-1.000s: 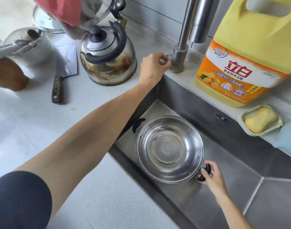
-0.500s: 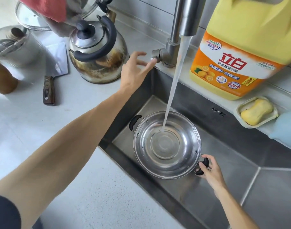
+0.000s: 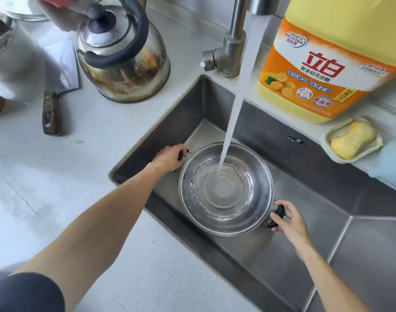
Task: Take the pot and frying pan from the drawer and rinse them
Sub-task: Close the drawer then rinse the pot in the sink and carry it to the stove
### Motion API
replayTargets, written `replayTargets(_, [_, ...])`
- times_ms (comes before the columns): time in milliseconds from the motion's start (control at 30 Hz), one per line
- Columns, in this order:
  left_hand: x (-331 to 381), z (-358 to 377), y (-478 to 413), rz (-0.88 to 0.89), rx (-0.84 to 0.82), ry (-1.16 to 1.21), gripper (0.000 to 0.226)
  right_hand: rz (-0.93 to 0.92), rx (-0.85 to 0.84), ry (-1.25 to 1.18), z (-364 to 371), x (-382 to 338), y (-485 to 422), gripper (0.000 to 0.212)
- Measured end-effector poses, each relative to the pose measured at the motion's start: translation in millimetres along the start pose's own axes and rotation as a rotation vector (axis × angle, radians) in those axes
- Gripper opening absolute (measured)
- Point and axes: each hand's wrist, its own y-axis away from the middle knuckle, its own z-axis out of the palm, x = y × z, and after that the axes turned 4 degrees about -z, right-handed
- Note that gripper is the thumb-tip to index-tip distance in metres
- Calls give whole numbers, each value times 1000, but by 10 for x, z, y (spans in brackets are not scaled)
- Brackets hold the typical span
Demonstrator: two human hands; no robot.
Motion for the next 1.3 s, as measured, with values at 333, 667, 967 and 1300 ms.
replayTargets(333, [4,-220,426,204,67,253,34,2,53,-53,-469,-273,146,34])
replayTargets(667, [31,-236,834,225,-36,321,25,-141,-4,12,-981,-1184,511,33])
replayTargets(967, [-16,-454,1019,254,85,460,18,-251,-72,84,-980,-1340,667,37])
replayTargets(1300, [-262,-888,1348,335,190,582,32,-340,-107,-8,-799,-1353,718,41])
